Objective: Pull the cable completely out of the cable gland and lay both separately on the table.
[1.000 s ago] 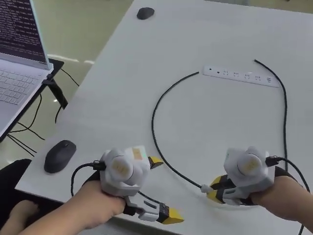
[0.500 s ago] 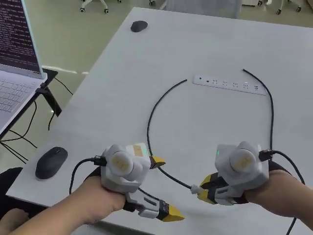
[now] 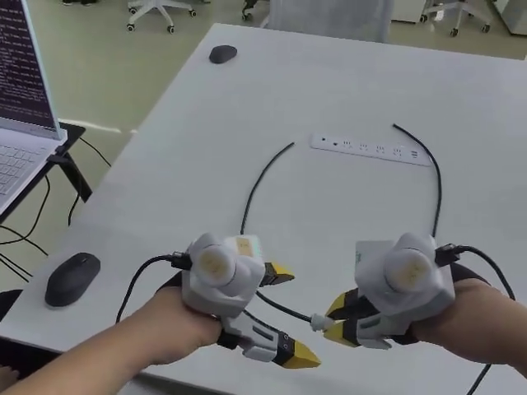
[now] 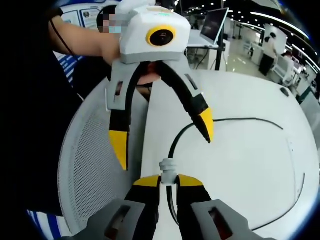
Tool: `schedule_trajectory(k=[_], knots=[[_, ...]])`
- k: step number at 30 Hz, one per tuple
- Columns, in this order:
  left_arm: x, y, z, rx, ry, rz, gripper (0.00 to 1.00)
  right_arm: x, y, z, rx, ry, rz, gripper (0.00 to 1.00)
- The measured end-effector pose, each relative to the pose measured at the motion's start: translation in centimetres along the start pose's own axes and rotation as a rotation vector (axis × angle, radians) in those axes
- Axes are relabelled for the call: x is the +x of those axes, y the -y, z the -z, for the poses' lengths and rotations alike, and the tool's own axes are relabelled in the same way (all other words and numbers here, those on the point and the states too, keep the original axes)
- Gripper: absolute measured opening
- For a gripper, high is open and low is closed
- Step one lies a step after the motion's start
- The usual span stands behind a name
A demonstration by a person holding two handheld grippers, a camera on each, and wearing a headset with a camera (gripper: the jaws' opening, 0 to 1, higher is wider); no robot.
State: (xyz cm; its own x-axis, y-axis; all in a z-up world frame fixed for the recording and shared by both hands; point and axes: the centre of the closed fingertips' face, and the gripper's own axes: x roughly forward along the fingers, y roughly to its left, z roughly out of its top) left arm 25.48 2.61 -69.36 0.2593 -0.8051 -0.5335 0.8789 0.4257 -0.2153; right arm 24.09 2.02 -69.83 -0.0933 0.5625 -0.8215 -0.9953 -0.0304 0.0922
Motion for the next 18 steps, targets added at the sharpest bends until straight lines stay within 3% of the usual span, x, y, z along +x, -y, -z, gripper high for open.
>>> schedule_trajectory(k=[5, 13, 18], knots=[[0.3, 0.7, -0.8, -0.011, 0.044, 0.025, 0.63, -0.9, -0.2, -0.2, -0.019, 0.017, 0.001, 0.06], [0.3, 1.2, -1.4, -0.05, 0.075, 0.071, 0.39, -1.6, -0.4, -0.3, -0.042, 0.045, -0.001, 0.06], [0.4, 1.6, -1.7, -0.06, 0.089, 0.102, 0.33, -1.9, -0.2, -0.2, -0.05, 0.061, 0.004, 0.06]])
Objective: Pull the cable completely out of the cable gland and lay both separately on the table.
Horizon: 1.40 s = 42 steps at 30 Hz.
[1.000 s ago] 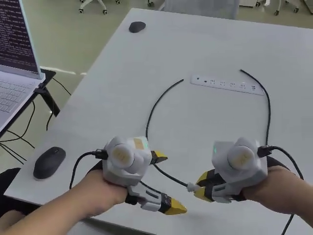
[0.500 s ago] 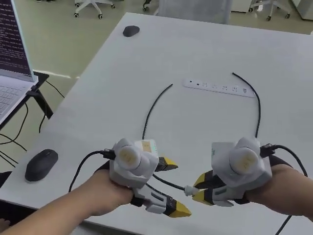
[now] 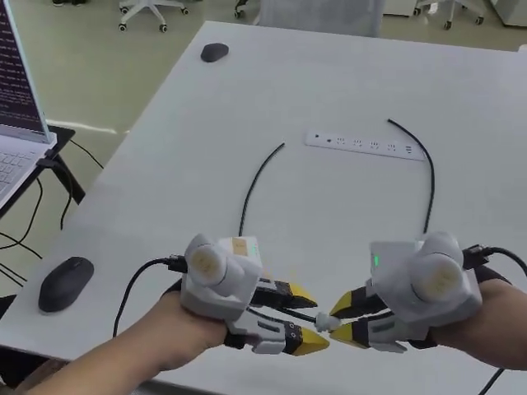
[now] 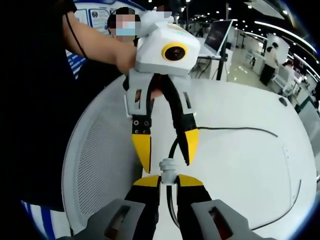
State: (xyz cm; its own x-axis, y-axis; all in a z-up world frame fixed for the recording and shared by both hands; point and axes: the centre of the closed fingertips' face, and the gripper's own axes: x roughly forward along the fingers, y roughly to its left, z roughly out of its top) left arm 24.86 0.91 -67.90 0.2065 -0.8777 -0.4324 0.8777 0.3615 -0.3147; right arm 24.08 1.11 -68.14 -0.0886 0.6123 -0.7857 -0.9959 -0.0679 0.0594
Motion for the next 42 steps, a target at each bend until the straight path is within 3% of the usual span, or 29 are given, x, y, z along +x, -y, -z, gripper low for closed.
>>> schedule_trajectory(k=[12, 17, 21, 22, 24, 26, 31, 35, 38, 40, 41, 42], knots=[[-0.1, 0.5, -0.7, -0.006, 0.044, 0.046, 0.19, -0.3, -0.3, -0.1, -0.002, 0.043, -0.018, 0.06], [0.0, 0.9, -0.6, 0.004, 0.035, 0.069, 0.16, -0.2, -0.5, -0.1, -0.009, 0.048, -0.022, 0.06], [0.0, 0.9, -0.5, 0.018, 0.033, 0.058, 0.16, -0.1, -0.5, -0.1, -0.024, 0.046, -0.023, 0.07], [-0.1, 0.8, -0.5, 0.006, 0.03, 0.046, 0.16, -0.1, -0.4, -0.1, -0.041, 0.048, -0.013, 0.07], [-0.2, 0.9, -0.1, -0.094, 0.001, 0.059, 0.16, 0.1, -0.5, -0.1, -0.037, 0.056, -0.017, 0.07], [-0.1, 0.6, -0.2, -0.04, 0.006, 0.047, 0.15, 0.3, -0.5, -0.1, -0.051, 0.064, -0.007, 0.08], [-0.1, 0.5, -0.1, -0.05, 0.002, 0.048, 0.15, 0.3, -0.3, -0.2, -0.031, 0.082, -0.003, 0.08], [-0.3, 0.4, -0.3, -0.054, 0.009, 0.054, 0.15, -0.2, 0.0, -0.4, 0.025, 0.115, -0.013, 0.1], [-0.4, 0.4, -0.3, -0.04, 0.008, 0.06, 0.15, -0.6, 0.4, -0.6, 0.123, 0.162, -0.03, 0.14], [-0.4, 0.3, -0.3, -0.038, 0.009, 0.057, 0.15, -1.1, -0.1, -0.9, 0.216, 0.204, -0.099, 0.21], [-0.4, 0.3, -0.4, -0.032, 0.014, 0.055, 0.15, -1.5, 0.2, -1.4, 0.274, 0.257, -0.11, 0.22], [-0.5, 0.3, -0.6, -0.029, 0.021, 0.054, 0.15, -1.6, 0.4, -1.4, 0.301, 0.274, -0.125, 0.23]])
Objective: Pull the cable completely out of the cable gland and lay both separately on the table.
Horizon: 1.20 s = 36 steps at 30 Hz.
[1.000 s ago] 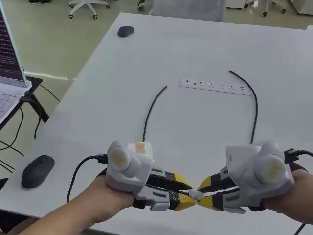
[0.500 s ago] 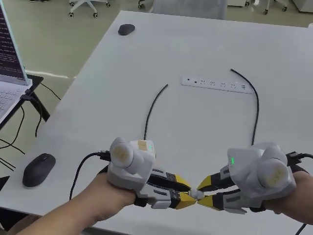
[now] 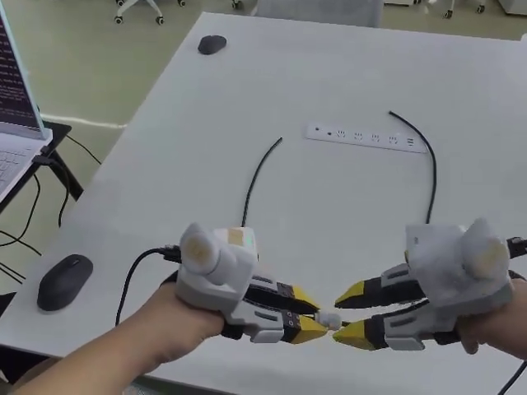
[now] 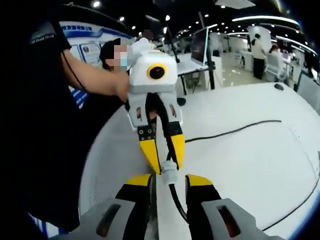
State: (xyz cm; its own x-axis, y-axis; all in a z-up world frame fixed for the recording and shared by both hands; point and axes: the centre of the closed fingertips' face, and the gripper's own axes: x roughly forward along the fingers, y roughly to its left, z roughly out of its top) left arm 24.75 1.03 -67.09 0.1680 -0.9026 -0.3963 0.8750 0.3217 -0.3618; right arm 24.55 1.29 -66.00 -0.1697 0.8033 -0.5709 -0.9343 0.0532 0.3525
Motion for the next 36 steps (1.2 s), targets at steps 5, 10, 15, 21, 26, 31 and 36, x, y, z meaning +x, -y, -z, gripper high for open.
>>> schedule_trajectory(k=[5, 10, 15, 21, 26, 31, 36], knots=[[0.0, 0.0, -0.4, 0.033, 0.016, -0.001, 0.15, -0.3, 1.0, 0.4, 0.232, 0.055, -0.071, 0.21], [-0.1, 0.0, -0.6, 0.063, 0.017, -0.001, 0.15, -0.4, 1.3, -0.1, 0.369, 0.124, -0.157, 0.18], [-0.2, -0.1, -0.9, 0.079, 0.016, -0.003, 0.15, -0.4, 0.6, -0.5, 0.425, 0.162, -0.254, 0.15], [-0.1, 0.1, -1.3, 0.094, 0.019, 0.002, 0.15, -0.1, 0.1, -0.5, 0.442, 0.162, -0.296, 0.13], [-0.2, 0.0, -1.4, 0.09, 0.011, -0.003, 0.15, -0.1, 0.1, -0.7, 0.482, 0.181, -0.319, 0.09], [-0.2, 0.0, -1.5, 0.099, 0.005, -0.002, 0.15, -0.2, -0.1, -0.7, 0.49, 0.187, -0.327, 0.09], [0.0, 0.0, -1.4, 0.1, -0.002, 0.0, 0.15, -0.1, -0.3, -0.5, 0.484, 0.17, -0.33, 0.09]])
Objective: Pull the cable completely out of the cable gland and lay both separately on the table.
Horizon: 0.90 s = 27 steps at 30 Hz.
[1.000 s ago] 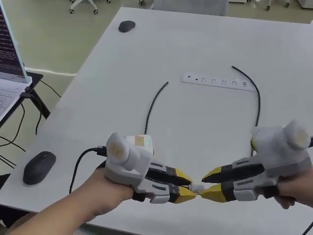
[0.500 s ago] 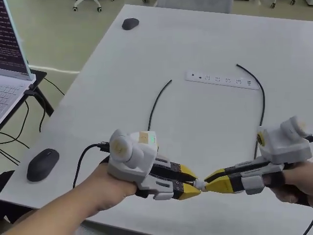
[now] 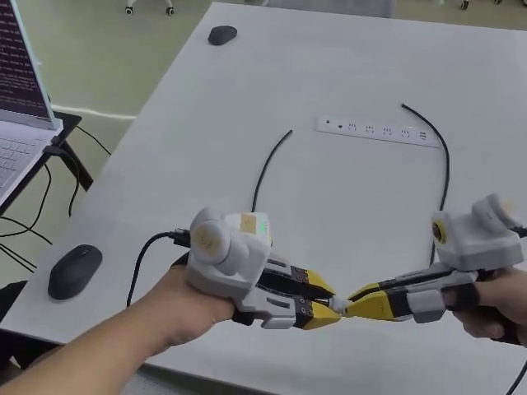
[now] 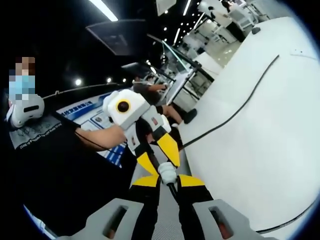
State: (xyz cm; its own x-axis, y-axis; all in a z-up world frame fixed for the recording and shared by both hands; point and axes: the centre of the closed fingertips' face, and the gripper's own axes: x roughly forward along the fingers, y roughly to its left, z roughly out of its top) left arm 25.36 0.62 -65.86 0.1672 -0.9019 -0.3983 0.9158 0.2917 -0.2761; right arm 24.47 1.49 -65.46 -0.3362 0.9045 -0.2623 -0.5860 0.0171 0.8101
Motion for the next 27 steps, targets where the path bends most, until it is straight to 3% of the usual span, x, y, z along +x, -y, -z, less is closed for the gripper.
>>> schedule_trajectory(k=[4, 6, 8, 10, 12, 13, 18, 20, 23, 24, 27], knots=[[0.0, 0.1, 0.1, -0.001, -0.004, 0.005, 0.14, 0.0, 0.0, 0.2, -0.009, -0.015, 0.004, 0.09], [0.1, 0.2, 0.1, -0.004, -0.005, 0.008, 0.14, 0.0, 0.0, 0.2, -0.097, -0.029, 0.015, 0.08], [0.1, 0.2, 0.1, -0.003, -0.006, 0.007, 0.14, -0.1, -0.1, 0.2, -0.136, -0.044, 0.032, 0.07], [0.0, 0.1, 0.2, -0.031, -0.005, 0.007, 0.14, 0.0, -0.1, 0.1, -0.252, -0.065, 0.074, 0.07], [0.0, 0.2, 0.2, -0.057, -0.01, 0.018, 0.14, 0.1, -0.2, 0.3, -0.308, -0.093, 0.099, 0.07], [0.0, 0.2, 0.3, -0.054, -0.01, 0.018, 0.14, 0.2, -0.3, 0.3, -0.376, -0.101, 0.125, 0.07], [0.2, 0.2, 0.6, -0.089, -0.011, 0.031, 0.14, 0.0, 0.1, 0.7, -0.576, -0.156, 0.24, 0.07], [0.2, 0.2, 0.6, -0.122, -0.007, 0.036, 0.14, 0.0, -0.1, 0.5, -0.776, -0.171, 0.325, 0.07], [0.1, 0.5, 0.4, -0.163, 0.008, 0.044, 0.15, -0.1, -0.2, 1.0, -0.855, -0.204, 0.395, 0.07], [0.1, 0.6, 0.4, -0.183, 0.006, 0.05, 0.15, -0.1, -0.3, 1.0, -0.929, -0.223, 0.415, 0.07], [0.1, 0.7, 0.6, -0.233, 0.0, 0.058, 0.15, 0.1, -0.2, 1.3, -1.043, -0.249, 0.484, 0.07]])
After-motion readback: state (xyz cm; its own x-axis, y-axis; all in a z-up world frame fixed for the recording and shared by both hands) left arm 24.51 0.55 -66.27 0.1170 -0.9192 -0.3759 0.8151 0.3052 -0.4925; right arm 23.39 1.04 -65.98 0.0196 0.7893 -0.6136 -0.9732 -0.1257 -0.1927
